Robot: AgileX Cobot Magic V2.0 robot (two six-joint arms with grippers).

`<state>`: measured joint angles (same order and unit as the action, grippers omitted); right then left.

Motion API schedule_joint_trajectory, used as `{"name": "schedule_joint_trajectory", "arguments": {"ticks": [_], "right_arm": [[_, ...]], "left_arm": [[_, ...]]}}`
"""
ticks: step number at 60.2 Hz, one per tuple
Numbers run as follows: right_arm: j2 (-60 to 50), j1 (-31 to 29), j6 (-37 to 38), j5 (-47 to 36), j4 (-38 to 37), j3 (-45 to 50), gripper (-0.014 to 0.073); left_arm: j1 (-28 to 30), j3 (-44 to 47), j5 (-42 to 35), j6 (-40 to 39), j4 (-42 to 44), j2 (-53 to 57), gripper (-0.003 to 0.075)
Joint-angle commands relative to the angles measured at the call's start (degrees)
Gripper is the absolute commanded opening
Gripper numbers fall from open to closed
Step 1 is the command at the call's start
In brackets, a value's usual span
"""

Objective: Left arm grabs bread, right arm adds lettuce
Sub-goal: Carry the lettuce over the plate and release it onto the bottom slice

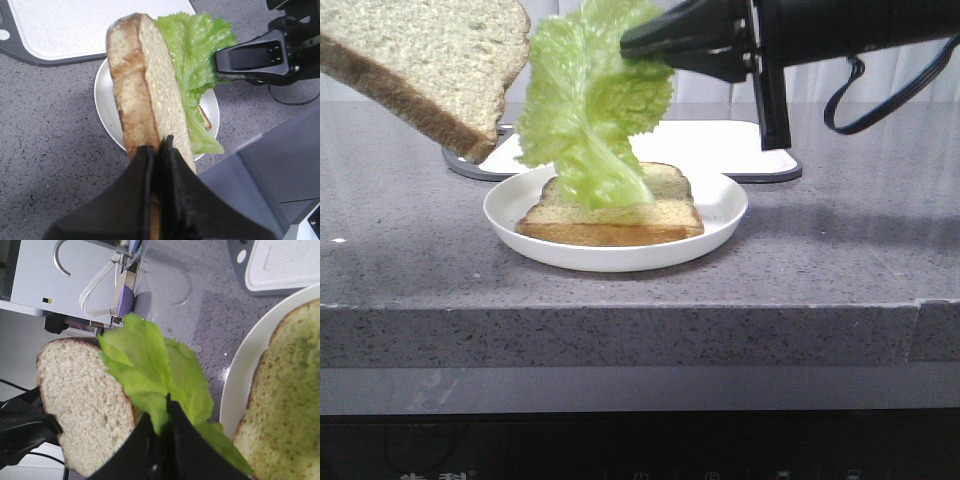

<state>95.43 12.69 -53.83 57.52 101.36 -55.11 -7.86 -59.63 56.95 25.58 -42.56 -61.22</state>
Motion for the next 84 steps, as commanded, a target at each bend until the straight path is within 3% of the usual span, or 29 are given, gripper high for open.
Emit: {"name": "schedule_joint_trajectory", "arguments": {"ticks": [1,17,23,31,40,55,63,84], "right_arm": [[-0.6,0.0,-0.7,2.5,6.3,-1.1,-0.0118],[1.5,0.0,-0.9,-0.9,5.3,-1.1,-0.0080],[1.5,0.0,-1.2,-2.1,4.5,-1.1,0.0054],[1.5,-0.1,-1.5,-2.8,3.1,-1.1,0.0297],[1.3,-0.6,-1.6,-2.7,0.8,-1.6,0.0427],[-1.2,-4.1,-1.2,-4.5,-8.7,-2.9,0.0430],[-5.8,-5.6,2.3,-8.6,-18.4,-2.9,0.0430],[-24.5,-5.8,13.5,-9.5,-39.7,-2.9,0.0430]], "left_arm": [[0.1,-1.5,-2.4,0.0,-3.0,1.2,-0.0020],[0.1,-1.5,-2.4,0.0,-3.0,1.2,-0.0020],[0.1,-1.5,-2.4,0.0,-3.0,1.2,-0.0020],[0.1,-1.5,-2.4,0.0,-3.0,1.2,-0.0020],[0.1,-1.5,-2.4,0.0,-3.0,1.2,-0.0020],[0.1,-1.5,-2.4,0.0,-3.0,1.2,-0.0020],[0.1,-1.5,-2.4,0.0,-3.0,1.2,-0.0020],[0.1,-1.5,-2.4,0.0,-3.0,1.2,-0.0020]]}}
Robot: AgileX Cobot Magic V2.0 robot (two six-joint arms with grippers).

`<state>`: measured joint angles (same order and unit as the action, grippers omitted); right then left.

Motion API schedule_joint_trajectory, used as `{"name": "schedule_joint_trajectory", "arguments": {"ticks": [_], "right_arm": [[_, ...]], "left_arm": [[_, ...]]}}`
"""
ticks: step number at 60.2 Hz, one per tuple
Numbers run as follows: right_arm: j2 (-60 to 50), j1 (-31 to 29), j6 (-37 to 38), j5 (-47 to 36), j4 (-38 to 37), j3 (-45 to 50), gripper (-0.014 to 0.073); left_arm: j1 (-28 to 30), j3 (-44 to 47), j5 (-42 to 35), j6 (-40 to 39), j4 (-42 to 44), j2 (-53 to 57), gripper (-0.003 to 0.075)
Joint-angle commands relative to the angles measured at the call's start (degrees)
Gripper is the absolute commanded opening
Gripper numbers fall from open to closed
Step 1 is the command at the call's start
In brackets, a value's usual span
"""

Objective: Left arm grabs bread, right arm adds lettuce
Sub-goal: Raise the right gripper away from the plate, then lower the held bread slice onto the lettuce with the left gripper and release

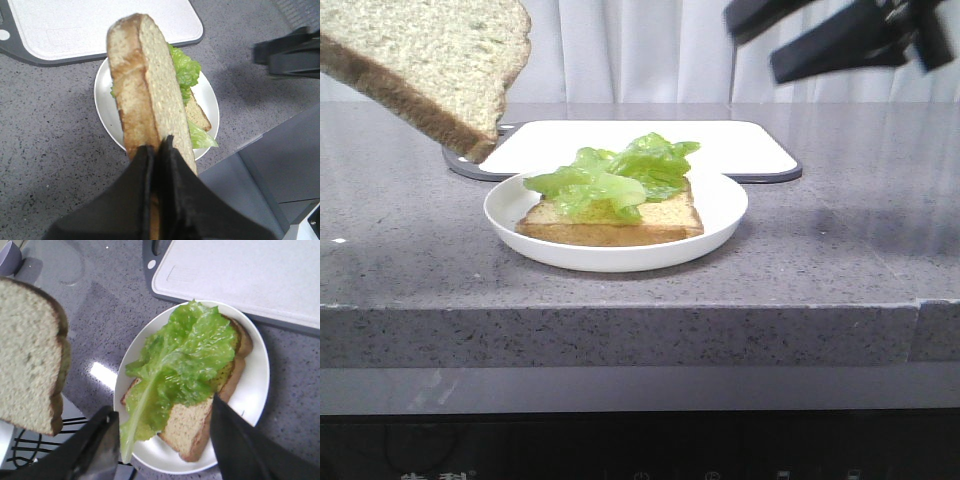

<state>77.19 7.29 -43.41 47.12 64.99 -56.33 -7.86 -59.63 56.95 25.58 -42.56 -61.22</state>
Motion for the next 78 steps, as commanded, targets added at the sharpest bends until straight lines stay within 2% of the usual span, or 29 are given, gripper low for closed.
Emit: {"name": "schedule_joint_trajectory", "arguments": {"ticks": [1,11,19,34,43,51,66,78], "right_arm": [[-7.5,-0.4,4.0,1.0,-4.3,-1.6,0.0430],[-16.8,-0.4,12.4,2.9,-17.2,-1.6,0.0430],[-22.9,-0.4,17.2,6.3,-24.1,-1.6,0.0430],[-30.7,-0.4,17.4,7.1,-25.7,2.6,0.0430],[-33.2,-0.4,17.2,6.5,-25.8,5.3,0.0430],[-33.3,-0.4,17.2,6.1,-25.9,5.8,0.0426],[-33.3,-0.4,17.2,4.5,-26.0,5.8,0.0426],[-33.3,-0.4,17.2,3.8,-26.4,5.8,0.0426]], "left_arm": [[0.1,-1.5,-2.4,0.0,-3.0,1.2,-0.0020],[0.1,-1.5,-2.4,0.0,-3.0,1.2,-0.0020],[0.1,-1.5,-2.4,0.0,-3.0,1.2,-0.0020],[0.1,-1.5,-2.7,0.0,-3.1,1.2,-0.0020],[0.1,-1.5,-5.6,0.0,-3.7,1.1,-0.0020],[0.0,-1.5,-6.6,1.2,-11.4,-1.1,-0.0020],[-2.4,-1.6,-4.6,14.2,-30.8,-11.3,-0.0020],[-3.3,-1.7,-0.1,21.4,-39.8,-20.8,-0.0020]]}}
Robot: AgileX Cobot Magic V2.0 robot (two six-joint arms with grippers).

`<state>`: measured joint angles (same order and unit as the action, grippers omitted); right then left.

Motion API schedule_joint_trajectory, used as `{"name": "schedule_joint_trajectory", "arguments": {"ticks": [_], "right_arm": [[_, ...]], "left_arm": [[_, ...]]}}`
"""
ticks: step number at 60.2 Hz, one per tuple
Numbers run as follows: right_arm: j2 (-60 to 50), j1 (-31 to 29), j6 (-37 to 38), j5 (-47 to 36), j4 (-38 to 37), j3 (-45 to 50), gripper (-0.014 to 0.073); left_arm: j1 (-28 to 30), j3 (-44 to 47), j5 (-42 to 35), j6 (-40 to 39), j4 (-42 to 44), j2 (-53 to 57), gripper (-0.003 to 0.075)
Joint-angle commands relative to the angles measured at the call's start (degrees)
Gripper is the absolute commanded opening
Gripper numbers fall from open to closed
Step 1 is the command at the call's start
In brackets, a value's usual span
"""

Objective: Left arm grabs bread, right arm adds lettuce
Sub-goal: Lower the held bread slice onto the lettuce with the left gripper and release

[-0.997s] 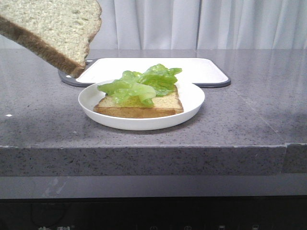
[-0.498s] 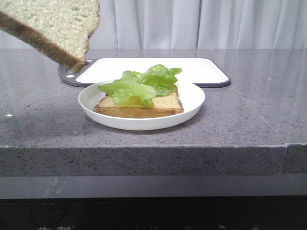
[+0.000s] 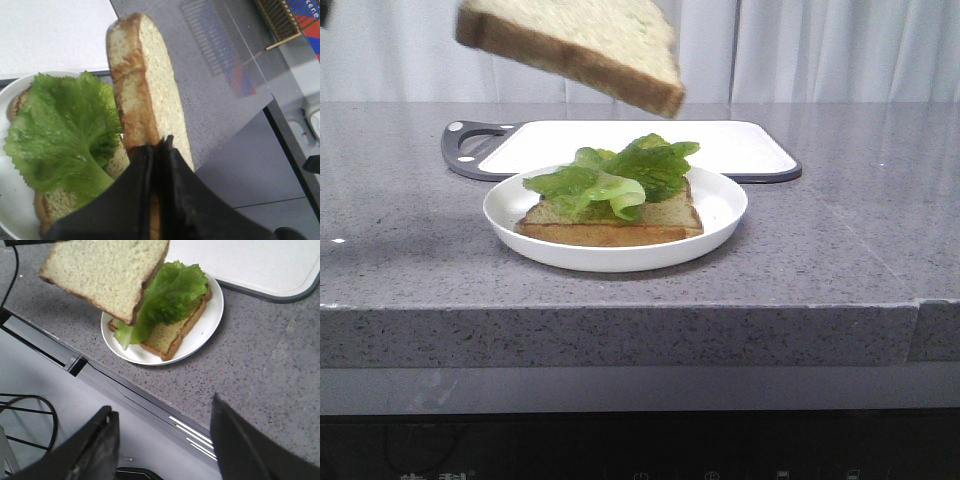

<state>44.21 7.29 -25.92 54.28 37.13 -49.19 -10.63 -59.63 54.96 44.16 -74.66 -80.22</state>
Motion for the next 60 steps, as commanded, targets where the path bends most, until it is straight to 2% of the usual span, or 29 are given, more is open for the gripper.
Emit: {"name": "schedule_joint_trajectory", "arguments": {"ticks": [1,15,21,30,36,47,51,60], "right_arm": [[-0.4,-0.4,-0.3,-3.3,1.4,-1.3,0.0426],[-0.4,-0.4,-0.3,-3.3,1.1,-1.3,0.0426],[-0.4,-0.4,-0.3,-3.3,1.1,-1.3,0.0426],[-0.4,-0.4,-0.3,-3.3,1.1,-1.3,0.0426],[-0.4,-0.4,-0.3,-3.3,1.1,-1.3,0.0426],[-0.4,-0.4,-0.3,-3.3,1.1,-1.3,0.0426],[-0.4,-0.4,-0.3,-3.3,1.1,-1.3,0.0426],[-0.4,-0.4,-0.3,-3.3,0.8,-1.3,0.0426]], "left_arm": [[-0.5,-1.7,2.0,3.0,-8.1,-2.4,-0.0020],[-0.5,-1.7,4.5,4.9,-10.8,-10.5,-0.0020],[-0.5,-1.7,6.4,4.9,-10.6,-12.2,-0.0020],[-0.5,-1.7,5.1,4.9,-8.4,-12.6,-0.0008],[-0.5,-1.7,4.0,4.9,-7.7,-12.6,0.0093],[-0.1,-1.7,4.0,4.9,-7.1,-12.6,0.0359],[0.6,-1.7,4.1,4.9,-6.6,-12.4,0.0400],[3.6,-1.7,6.3,4.9,-3.5,-9.5,0.0407]]}}
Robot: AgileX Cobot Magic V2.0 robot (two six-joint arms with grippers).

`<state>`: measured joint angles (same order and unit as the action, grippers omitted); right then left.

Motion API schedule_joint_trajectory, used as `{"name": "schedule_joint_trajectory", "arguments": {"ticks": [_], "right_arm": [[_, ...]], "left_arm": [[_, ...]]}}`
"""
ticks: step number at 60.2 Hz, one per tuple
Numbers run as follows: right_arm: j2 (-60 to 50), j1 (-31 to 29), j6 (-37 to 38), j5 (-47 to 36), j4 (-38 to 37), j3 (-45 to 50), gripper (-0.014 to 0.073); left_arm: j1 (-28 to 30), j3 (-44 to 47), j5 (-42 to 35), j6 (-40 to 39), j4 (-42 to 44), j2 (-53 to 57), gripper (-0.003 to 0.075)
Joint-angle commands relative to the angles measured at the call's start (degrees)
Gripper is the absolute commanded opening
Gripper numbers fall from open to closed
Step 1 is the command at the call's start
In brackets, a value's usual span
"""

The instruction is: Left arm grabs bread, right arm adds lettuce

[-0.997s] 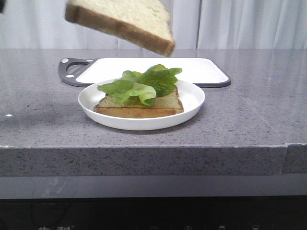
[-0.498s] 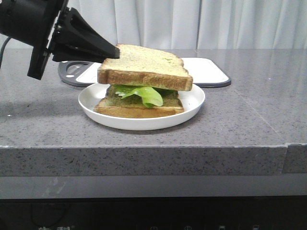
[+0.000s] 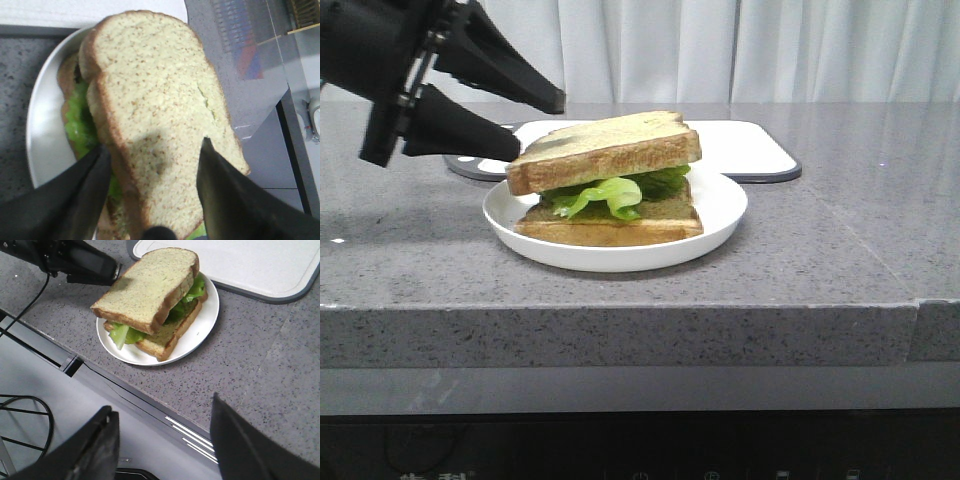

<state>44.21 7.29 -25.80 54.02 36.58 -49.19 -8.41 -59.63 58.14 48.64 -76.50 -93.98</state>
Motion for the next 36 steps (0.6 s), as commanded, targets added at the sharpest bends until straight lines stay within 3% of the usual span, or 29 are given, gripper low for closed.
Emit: {"name": "schedule_joint_trajectory", "arguments": {"ticks": [1,7,15,29,36], "right_arm": [[-0.4,-0.4,-0.4,-3.0,1.3,-1.3,0.0426],[-0.4,-0.4,-0.4,-3.0,0.6,-1.3,0.0426],[-0.4,-0.4,0.5,-2.5,-3.8,-1.9,0.0426],[-0.4,-0.4,11.5,1.1,-15.5,-4.7,0.0426],[-0.4,-0.4,16.6,2.5,-17.8,-4.8,0.0426]], "left_arm": [[1.8,-1.7,3.4,0.3,-0.9,4.7,0.0407],[3.5,-1.7,3.6,-1.2,3.6,8.3,0.0407],[4.7,-2.7,3.5,-8.8,17.0,14.6,0.0407],[4.6,-5.0,1.9,-25.1,42.7,27.5,0.0407],[4.6,-5.0,1.5,-33.4,52.9,33.6,0.0407]]}}
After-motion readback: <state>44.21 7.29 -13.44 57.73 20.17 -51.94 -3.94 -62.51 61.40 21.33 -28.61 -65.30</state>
